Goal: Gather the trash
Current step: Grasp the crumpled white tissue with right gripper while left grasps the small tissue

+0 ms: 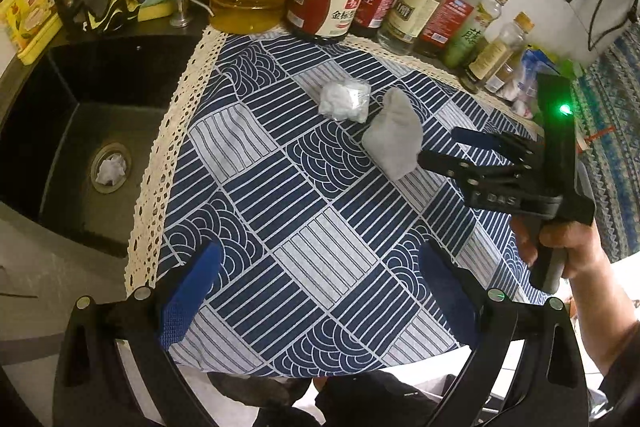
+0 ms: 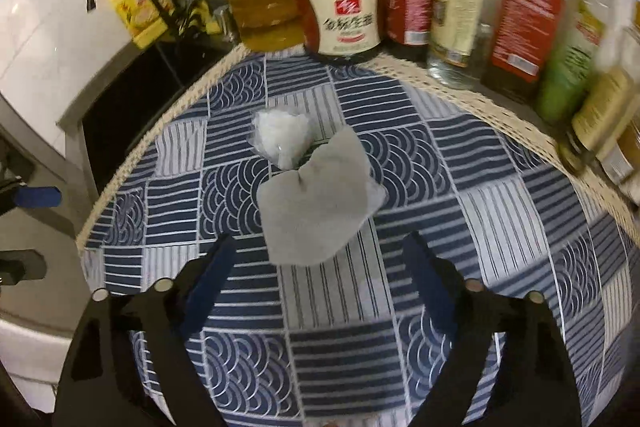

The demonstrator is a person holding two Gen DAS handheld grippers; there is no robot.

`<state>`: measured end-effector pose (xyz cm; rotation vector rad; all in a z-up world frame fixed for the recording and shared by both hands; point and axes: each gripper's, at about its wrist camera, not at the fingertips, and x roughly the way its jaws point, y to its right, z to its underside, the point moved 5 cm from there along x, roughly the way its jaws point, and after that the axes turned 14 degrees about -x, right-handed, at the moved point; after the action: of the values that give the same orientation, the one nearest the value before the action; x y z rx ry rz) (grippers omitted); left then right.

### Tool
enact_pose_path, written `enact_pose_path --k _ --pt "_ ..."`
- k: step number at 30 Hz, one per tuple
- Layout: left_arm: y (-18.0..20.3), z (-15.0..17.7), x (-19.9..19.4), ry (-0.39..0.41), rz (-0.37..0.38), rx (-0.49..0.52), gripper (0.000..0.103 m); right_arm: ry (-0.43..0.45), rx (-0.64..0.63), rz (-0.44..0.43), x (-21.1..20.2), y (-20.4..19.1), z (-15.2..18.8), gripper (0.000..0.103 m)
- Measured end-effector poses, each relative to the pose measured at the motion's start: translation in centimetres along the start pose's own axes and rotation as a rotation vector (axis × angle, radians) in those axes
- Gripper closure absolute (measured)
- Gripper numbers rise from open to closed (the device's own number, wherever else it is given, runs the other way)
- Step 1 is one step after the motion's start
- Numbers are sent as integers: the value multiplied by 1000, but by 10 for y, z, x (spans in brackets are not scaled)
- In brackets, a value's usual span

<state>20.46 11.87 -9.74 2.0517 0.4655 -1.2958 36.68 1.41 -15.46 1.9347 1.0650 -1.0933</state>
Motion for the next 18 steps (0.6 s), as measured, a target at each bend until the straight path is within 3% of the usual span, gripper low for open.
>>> enact_pose_path --k 4,6,8,15,18 --pt "1 -3 5 0 -11 -19 7 -32 -40 -9 20 4 -8 32" --pt "1 -4 7 -1 -15 -26 7 -48 -54 -21 28 6 -8 48" --pt "2 -5 10 -2 -20 -34 7 -54 -57 -43 34 7 -7 54" --pt "13 -13 17 -4 -30 -21 7 -28 -35 -90 27 11 -4 80" --pt "21 -18 20 -3 -35 -5 7 -13 -26 -90 18 14 -2 85"
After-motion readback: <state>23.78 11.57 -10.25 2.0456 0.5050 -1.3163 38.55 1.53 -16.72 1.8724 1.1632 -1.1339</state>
